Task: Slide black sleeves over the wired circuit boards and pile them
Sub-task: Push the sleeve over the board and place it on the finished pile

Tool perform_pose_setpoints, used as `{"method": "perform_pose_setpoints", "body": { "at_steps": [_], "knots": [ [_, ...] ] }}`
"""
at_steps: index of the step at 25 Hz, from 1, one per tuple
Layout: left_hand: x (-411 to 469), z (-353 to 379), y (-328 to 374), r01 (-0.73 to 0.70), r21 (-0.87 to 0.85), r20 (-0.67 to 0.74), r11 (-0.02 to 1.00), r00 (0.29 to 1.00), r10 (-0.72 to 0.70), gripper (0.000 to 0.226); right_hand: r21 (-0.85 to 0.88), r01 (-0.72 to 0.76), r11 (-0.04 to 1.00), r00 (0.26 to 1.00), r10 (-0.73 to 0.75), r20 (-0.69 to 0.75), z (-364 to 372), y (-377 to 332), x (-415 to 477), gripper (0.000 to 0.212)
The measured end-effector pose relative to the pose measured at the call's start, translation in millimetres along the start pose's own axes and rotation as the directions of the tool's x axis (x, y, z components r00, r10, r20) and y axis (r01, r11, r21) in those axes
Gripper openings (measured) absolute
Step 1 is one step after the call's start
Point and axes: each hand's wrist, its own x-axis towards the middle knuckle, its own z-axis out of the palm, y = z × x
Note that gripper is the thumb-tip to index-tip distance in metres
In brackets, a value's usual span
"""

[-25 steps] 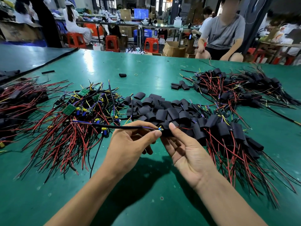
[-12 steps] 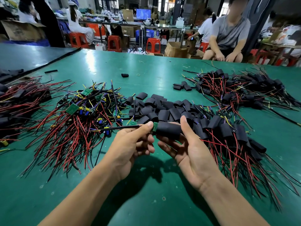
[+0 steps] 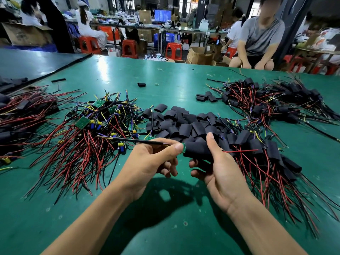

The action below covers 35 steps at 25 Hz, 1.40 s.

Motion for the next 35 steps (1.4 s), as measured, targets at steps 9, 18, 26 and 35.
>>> {"method": "perform_pose_setpoints", "body": {
  "at_steps": [9,18,26,35],
  "knots": [
    [0,-2,1,0.008,-0.008,-0.072,1.000,0.997,-0.009,0.013,-0.074,0.156,0.985,0.983,-0.148,0.106,-1,1,-3,0.035],
    [-4,1,5,0.107,-0.012,0.025,0.994,0.994,-0.107,0.016,-0.018,0.106,0.994,0.988,-0.103,0.114,8,9,-7,0.035],
    [-2,8,-1,0.210,-0.191,0.050,0.959,0.978,-0.204,0.010,-0.062,0.100,0.993,0.987,-0.091,0.132,13,12,-13,0.036],
    [-6,7,3,0.290,-0.246,0.148,0.925,0.954,-0.259,0.046,-0.100,0.111,0.989,0.954,-0.078,0.289,15,14,-18,0.048]
  ]
}}
